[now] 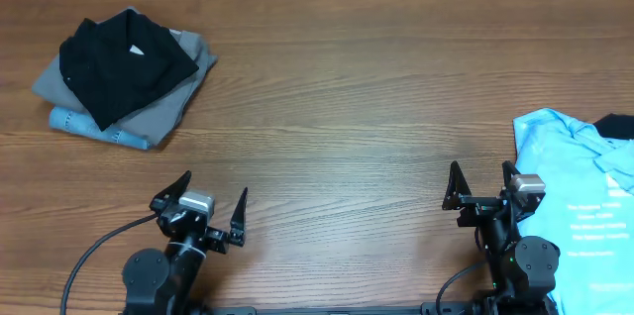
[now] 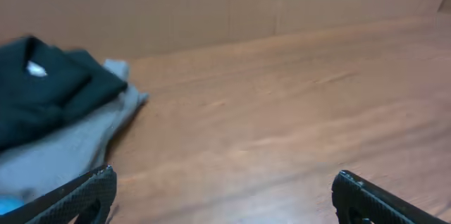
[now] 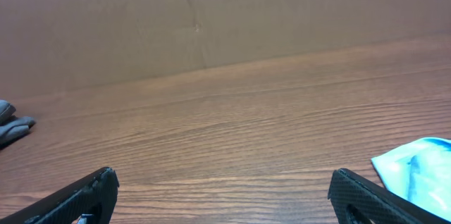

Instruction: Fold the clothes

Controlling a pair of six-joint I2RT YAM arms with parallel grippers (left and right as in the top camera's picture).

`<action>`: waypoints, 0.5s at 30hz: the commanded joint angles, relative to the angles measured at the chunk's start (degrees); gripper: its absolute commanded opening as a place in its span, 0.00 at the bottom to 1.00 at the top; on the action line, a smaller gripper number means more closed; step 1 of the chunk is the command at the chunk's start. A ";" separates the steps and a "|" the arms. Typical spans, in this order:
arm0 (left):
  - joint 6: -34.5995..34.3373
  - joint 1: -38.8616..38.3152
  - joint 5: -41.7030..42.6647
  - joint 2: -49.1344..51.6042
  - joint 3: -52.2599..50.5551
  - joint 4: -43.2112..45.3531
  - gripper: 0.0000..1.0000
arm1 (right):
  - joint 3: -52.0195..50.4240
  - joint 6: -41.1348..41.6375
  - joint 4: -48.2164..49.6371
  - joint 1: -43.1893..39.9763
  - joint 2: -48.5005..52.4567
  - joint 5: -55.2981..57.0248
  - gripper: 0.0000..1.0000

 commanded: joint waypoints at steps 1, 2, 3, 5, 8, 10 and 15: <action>0.33 0.35 0.90 -1.03 -3.85 2.62 1.00 | -0.02 -0.20 0.35 -0.20 -0.48 -0.02 1.00; 0.33 0.35 0.83 -1.03 -5.11 2.93 1.00 | -0.02 -0.20 0.35 -0.20 -0.48 -0.02 1.00; 0.33 0.35 0.59 -1.03 -6.08 3.02 1.00 | -0.02 -0.20 0.35 -0.20 -0.48 -0.02 1.00; 0.33 0.35 0.68 -1.03 -6.38 3.61 1.00 | -0.02 -0.20 0.35 -0.20 -0.48 -0.02 1.00; 0.35 0.35 0.70 -0.98 -6.43 3.63 1.00 | -0.02 -0.20 0.35 -0.20 -0.48 -0.02 1.00; 0.35 0.35 0.68 -0.96 -6.43 3.61 1.00 | -0.02 -0.20 0.35 -0.20 -0.48 -0.02 1.00; 0.35 0.35 0.68 -0.96 -6.43 3.61 1.00 | -0.02 -0.20 0.35 -0.20 -0.48 -0.02 1.00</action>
